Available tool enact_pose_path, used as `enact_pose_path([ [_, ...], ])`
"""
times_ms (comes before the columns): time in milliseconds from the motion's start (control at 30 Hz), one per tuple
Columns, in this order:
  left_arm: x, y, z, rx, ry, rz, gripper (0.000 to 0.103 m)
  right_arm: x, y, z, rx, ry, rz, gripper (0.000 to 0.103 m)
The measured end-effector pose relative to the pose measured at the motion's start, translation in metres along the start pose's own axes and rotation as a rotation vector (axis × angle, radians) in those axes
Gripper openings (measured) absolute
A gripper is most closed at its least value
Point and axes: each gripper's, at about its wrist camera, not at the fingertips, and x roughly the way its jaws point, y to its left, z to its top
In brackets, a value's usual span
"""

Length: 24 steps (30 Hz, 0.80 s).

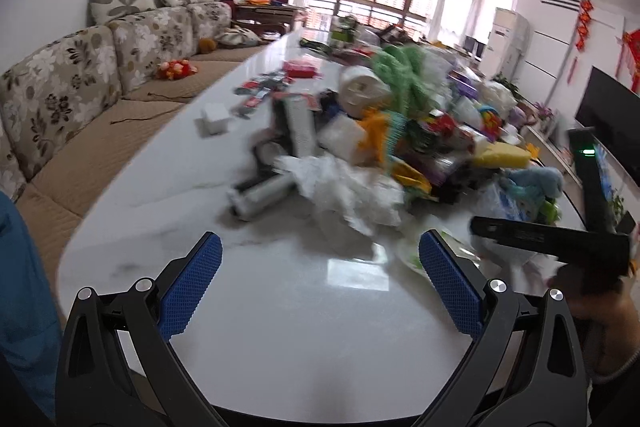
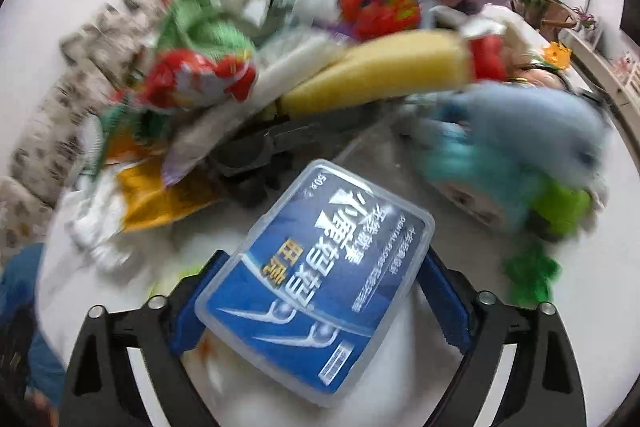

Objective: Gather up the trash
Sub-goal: 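Reach into the pile and grasp the blue floss box with the right tool, then grasp the white rice pouch with the left tool while the right tool lifts the floss box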

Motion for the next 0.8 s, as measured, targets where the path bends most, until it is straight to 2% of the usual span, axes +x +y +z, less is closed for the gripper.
enact_pose_path([
  [67, 0.005, -0.020, -0.007, -0.012, 0.039, -0.049, 0.096, -0.030, -0.022, -0.006, 0.020, -0.045, 0.080, 0.071],
  [133, 0.013, -0.046, -0.014, -0.025, 0.079, -0.053, 0.096, -0.050, -0.037, -0.009, 0.011, -0.057, 0.069, 0.071],
  [267, 0.038, -0.084, -0.022, -0.106, 0.131, 0.058, 0.096, -0.049, -0.068, -0.010, 0.012, -0.021, 0.102, 0.068],
  [300, 0.046, -0.090, -0.022, -0.133, 0.152, 0.080, 0.096, -0.033, -0.070, -0.015, 0.008, -0.026, 0.106, 0.067],
  [367, 0.058, -0.101, -0.021, -0.189, 0.184, 0.115, 0.096, -0.035, -0.078, -0.026, 0.004, -0.053, 0.114, 0.065],
  [433, 0.065, -0.110, -0.020, -0.233, 0.183, 0.167, 0.096, -0.037, -0.091, -0.024, 0.010, -0.074, 0.136, 0.064],
  [500, 0.077, -0.120, -0.022, -0.260, 0.182, 0.270, 0.096, -0.035, -0.091, -0.023, 0.003, -0.086, 0.134, 0.064],
  [567, 0.091, -0.135, -0.023, -0.195, 0.185, 0.383, 0.096, -0.033, -0.095, -0.022, -0.016, -0.071, 0.142, 0.064],
  [600, 0.096, -0.143, -0.022, -0.149, 0.193, 0.375, 0.094, -0.029, -0.097, -0.023, -0.034, -0.047, 0.146, 0.064],
  [633, 0.097, -0.147, -0.020, -0.124, 0.199, 0.334, 0.093, -0.023, -0.097, -0.026, -0.048, -0.017, 0.136, 0.064],
  [667, 0.096, -0.148, -0.020, -0.099, 0.189, 0.327, 0.072, -0.017, -0.097, -0.030, -0.068, 0.000, 0.127, 0.064],
  [733, 0.089, -0.141, -0.020, -0.066, 0.180, 0.234, 0.069, -0.007, -0.097, -0.040, -0.090, 0.022, 0.090, 0.062],
  [767, 0.082, -0.132, -0.020, -0.077, 0.170, 0.182, 0.056, -0.006, -0.094, -0.045, -0.122, -0.011, 0.053, 0.062],
  [800, 0.076, -0.124, -0.019, -0.090, 0.158, 0.149, 0.049, -0.003, -0.090, -0.048, -0.164, -0.024, -0.002, 0.062],
])
